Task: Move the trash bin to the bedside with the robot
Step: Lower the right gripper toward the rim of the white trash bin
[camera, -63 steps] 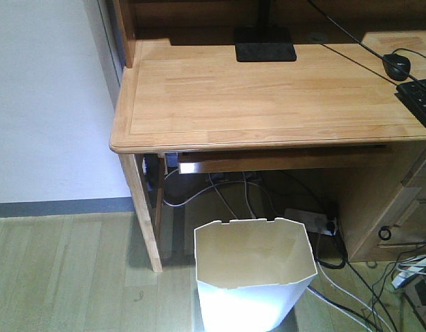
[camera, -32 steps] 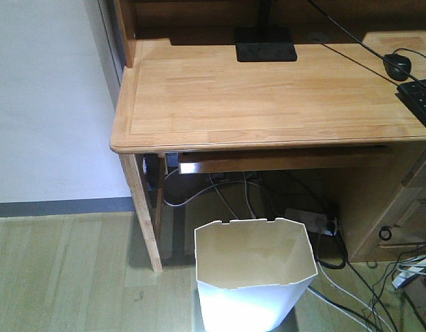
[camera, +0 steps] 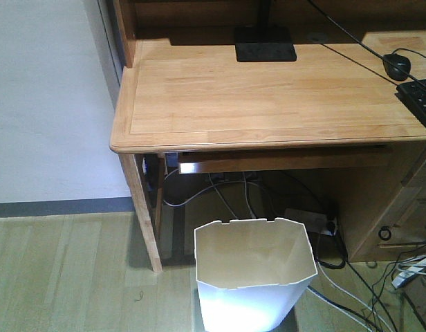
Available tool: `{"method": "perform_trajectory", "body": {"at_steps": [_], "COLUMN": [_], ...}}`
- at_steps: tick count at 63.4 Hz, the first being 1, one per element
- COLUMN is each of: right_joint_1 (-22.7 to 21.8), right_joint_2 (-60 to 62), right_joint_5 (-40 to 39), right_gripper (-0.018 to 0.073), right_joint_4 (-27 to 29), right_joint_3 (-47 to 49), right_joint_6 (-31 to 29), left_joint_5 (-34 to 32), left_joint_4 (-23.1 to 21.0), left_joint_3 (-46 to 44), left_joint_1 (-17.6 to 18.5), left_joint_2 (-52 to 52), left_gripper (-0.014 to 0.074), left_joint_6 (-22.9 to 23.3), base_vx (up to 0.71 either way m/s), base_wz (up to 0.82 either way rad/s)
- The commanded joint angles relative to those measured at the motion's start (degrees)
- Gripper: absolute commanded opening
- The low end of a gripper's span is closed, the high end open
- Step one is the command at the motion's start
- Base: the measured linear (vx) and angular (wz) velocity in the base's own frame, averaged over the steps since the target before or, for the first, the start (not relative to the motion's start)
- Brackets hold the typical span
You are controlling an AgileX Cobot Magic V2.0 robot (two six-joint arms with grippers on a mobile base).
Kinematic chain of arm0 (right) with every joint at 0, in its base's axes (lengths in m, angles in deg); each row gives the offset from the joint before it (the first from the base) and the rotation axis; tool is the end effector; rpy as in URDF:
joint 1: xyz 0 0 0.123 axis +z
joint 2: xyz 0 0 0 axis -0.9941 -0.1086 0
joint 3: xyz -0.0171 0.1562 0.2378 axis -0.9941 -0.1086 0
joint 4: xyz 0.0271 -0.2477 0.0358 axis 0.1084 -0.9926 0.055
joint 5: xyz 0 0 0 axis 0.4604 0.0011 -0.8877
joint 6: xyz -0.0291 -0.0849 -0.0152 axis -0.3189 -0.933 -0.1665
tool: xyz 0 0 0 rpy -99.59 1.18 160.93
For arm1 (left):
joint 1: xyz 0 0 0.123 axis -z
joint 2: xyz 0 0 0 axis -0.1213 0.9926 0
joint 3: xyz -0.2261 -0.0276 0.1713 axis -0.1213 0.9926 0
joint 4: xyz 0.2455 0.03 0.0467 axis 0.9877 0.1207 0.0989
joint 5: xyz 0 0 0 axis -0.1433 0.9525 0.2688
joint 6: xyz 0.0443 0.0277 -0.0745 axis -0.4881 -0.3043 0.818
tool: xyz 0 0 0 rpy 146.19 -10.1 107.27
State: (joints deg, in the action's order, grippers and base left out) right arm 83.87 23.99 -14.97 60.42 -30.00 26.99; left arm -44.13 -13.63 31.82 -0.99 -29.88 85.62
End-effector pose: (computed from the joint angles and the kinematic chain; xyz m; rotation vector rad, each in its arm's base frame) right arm 0.0988 -0.0007 0.2608 0.0065 1.8491 -0.0060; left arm 0.0526 0.0085 0.1709 -0.1984 1.8424 0.0616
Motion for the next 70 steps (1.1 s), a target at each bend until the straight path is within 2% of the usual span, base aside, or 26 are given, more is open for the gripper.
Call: {"method": "perform_trajectory", "body": {"at_steps": [1,12,21,27,37,47,54,61,70], "right_joint_1": [0.03,0.03,0.03,0.03,0.03,0.03,0.03,0.03,0.03], "right_joint_2": [-3.63,-6.32,-7.61,-8.36,-8.77,-8.77,-8.77,-8.77,-8.77], "right_joint_5": [5.15,9.02,10.27,11.26,12.05,11.99,11.99,11.99,11.56], "right_gripper": [-0.0009,-0.0009,0.0002,0.0042,0.0189,0.0431,0.0545,0.0596,0.0588], "right_joint_4": [3.89,4.32,1.06,-0.35,-0.46,-0.46,-0.40,-0.27,1.47], "right_joint_3": [3.23,3.23,3.23,3.23,3.23,3.23,3.23,3.23,3.34], "right_joint_6": [0.27,-0.38,-0.58,-0.58,-0.58,-0.58,-0.51,-0.37,-0.37], "left_joint_5": [-3.76,-3.76,-3.76,-3.76,-3.76,-3.76,-3.76,-3.76,-3.76], "left_joint_4": [-0.13,-0.13,-0.13,-0.13,-0.13,-0.13,-0.13,-0.13,-0.13], "left_joint_3": [0.19,0.19,0.19,0.19,0.19,0.19,0.19,0.19,0.19], "left_joint_1": [0.17,0.17,0.17,0.17,0.17,0.17,0.17,0.17,0.17], "left_joint_2": [-0.81,-0.81,-0.81,-0.81,-0.81,-0.81,-0.81,-0.81,-0.81], "left_gripper": [-0.0006,-0.0006,-0.0006,-0.0006,-0.0006,-0.0006,-0.0006,-0.0006,-0.0006], "left_joint_6": [0.25,0.25,0.25,0.25,0.25,0.25,0.25,0.25,0.25], "base_vx": [0.00,0.00,0.00,0.00,0.00,0.00,0.00,0.00,0.00], "base_wz": [0.00,0.00,0.00,0.00,0.00,0.00,0.00,0.00,0.00]}}
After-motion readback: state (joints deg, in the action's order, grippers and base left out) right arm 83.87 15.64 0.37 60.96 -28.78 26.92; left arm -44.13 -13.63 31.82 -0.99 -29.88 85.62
